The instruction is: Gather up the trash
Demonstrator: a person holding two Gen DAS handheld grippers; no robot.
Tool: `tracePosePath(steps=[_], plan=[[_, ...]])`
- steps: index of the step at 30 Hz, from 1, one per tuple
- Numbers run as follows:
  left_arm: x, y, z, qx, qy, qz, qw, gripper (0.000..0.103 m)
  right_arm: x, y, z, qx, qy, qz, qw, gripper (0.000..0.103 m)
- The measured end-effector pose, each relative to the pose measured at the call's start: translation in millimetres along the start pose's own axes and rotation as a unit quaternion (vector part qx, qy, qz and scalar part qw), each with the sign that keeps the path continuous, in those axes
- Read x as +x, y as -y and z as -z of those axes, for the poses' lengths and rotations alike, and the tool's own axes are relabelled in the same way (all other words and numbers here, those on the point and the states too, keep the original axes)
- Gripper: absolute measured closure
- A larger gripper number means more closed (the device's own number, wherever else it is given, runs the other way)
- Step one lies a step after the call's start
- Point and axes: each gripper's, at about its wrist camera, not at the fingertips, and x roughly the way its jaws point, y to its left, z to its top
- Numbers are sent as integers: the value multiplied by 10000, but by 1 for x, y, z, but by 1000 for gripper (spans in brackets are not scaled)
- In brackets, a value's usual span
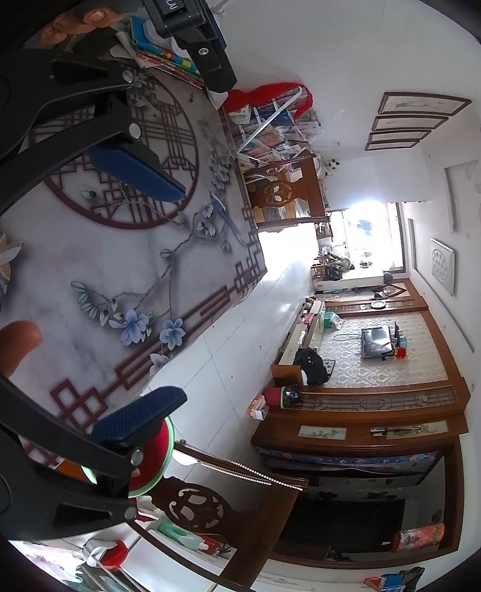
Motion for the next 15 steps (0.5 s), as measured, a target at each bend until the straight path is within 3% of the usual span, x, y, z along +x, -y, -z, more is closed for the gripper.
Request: tracePosePath(steps=[15], plan=[[5, 4, 1, -5, -99, 62, 9999, 8, 8, 4, 5, 27, -192, -57, 9998, 5]])
